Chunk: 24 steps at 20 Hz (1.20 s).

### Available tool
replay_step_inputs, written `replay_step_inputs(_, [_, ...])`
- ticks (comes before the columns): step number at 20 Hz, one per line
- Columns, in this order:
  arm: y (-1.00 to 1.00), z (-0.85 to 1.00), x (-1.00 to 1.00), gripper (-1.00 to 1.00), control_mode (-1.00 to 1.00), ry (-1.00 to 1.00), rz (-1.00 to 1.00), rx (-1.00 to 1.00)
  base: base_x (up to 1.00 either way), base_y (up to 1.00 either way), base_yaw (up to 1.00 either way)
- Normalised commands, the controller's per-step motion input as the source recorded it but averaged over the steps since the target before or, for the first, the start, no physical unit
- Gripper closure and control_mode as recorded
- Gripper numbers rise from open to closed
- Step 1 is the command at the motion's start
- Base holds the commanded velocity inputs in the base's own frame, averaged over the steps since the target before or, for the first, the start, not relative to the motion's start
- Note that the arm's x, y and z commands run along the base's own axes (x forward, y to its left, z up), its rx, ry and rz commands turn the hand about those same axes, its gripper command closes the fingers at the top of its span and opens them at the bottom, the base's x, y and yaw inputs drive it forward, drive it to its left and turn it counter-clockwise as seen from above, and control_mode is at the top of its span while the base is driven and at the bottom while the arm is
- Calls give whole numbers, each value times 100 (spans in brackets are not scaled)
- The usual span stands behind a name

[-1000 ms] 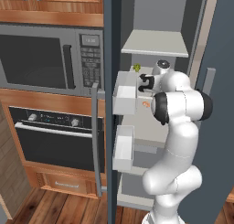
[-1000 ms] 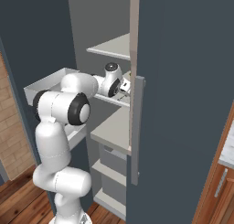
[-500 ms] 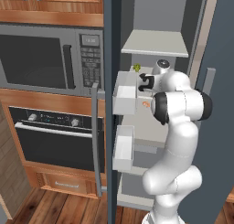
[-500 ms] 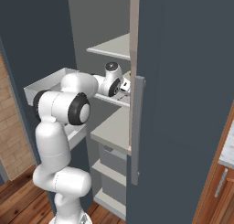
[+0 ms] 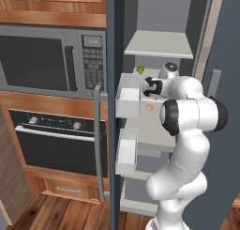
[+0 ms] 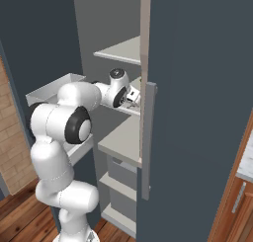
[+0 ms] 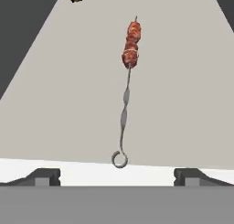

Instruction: Store the kebab skewer in the freezer for long-term storage. Close the freezer door after placing the cooked food.

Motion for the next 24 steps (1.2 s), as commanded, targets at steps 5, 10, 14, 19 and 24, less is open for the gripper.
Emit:
replay_step_inputs(5, [18, 11, -50, -100, -100, 0, 2, 0, 0, 0, 0])
replay_step_inputs(10, [9, 34, -48, -100, -100, 0, 0, -1, 0, 0, 0])
replay_step_inputs(14, [10, 34, -51, -100, -100, 0, 0, -2, 0, 0, 0])
replay_step_inputs(19, [23, 22, -55, -100, -100, 0, 0, -2, 0, 0, 0])
replay_step_inputs(24, [17, 1, -54, -100, -100, 0, 0, 0, 0, 0, 0])
